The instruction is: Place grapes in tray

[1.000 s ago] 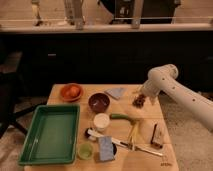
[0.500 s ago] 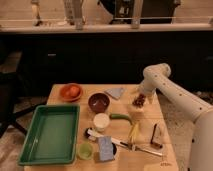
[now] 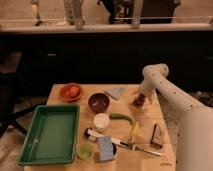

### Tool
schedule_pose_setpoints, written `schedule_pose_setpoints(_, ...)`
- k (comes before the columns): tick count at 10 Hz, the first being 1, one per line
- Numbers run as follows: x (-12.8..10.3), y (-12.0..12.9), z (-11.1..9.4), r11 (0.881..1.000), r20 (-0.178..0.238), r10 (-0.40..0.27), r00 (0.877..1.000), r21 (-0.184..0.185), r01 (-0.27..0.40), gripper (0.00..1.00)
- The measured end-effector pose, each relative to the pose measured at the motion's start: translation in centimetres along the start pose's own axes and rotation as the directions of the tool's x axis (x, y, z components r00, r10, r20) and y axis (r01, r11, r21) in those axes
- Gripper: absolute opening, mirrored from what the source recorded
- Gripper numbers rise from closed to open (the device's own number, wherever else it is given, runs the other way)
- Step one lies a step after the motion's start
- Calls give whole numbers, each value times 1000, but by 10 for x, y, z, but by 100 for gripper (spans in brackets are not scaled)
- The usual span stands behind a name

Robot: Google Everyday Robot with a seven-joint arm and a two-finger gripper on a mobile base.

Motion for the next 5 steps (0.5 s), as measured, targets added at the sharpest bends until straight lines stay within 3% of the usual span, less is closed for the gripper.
schedule_pose_setpoints(4, 8, -3, 17, 1000, 32, 0, 1000, -17, 1, 78)
schedule_pose_setpoints(5, 9, -6, 19, 1000, 36, -6, 999, -20, 7, 74)
